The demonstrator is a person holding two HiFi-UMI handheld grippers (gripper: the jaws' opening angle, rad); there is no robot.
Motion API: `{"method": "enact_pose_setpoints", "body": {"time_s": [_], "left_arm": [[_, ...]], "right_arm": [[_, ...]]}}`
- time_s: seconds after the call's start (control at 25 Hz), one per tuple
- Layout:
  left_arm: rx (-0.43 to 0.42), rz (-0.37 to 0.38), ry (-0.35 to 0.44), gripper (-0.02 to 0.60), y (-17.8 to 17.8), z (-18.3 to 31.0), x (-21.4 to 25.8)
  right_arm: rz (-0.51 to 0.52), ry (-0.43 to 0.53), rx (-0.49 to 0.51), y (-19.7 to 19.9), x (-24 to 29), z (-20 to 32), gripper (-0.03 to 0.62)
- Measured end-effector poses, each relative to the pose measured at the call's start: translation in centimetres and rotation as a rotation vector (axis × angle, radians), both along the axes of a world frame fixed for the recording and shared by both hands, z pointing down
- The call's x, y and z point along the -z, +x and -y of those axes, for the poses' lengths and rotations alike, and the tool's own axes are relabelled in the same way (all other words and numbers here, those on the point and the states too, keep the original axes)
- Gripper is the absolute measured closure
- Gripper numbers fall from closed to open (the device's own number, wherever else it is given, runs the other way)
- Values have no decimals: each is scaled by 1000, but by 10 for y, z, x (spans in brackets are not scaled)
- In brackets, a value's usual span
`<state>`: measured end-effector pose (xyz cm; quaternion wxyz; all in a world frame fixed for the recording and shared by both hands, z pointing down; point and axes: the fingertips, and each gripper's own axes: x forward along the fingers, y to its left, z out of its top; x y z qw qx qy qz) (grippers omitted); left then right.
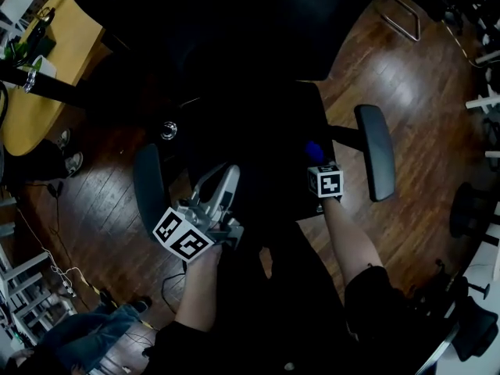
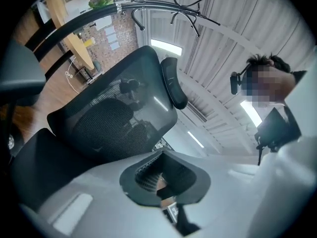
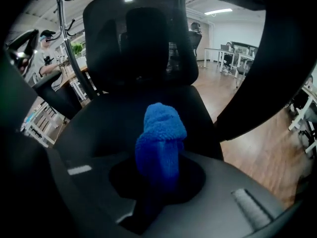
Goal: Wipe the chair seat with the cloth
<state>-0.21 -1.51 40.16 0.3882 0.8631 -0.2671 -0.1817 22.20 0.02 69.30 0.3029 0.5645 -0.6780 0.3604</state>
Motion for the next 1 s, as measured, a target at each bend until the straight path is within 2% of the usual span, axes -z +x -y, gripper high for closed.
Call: {"method": "enact_pose_setpoints", "body": {"time_s": [0.2, 0.56, 0.64, 0.76, 1.0], "left_arm": [[-8, 1, 3, 588, 6, 3, 1], [43, 4, 8, 588, -14, -4, 4], [68, 7, 7, 588, -23, -9, 5], [109, 10, 6, 588, -40, -15, 6], [216, 24, -3, 588, -96, -22, 7]], "right_arm": [[-19, 4, -2, 5, -4, 0, 557], [-51, 11, -22, -1, -1, 0, 557], [-25, 17, 27, -27, -1, -1, 557], [52, 11, 94, -88, 2, -2, 557], [256, -37, 279, -259, 10, -19, 557]]}}
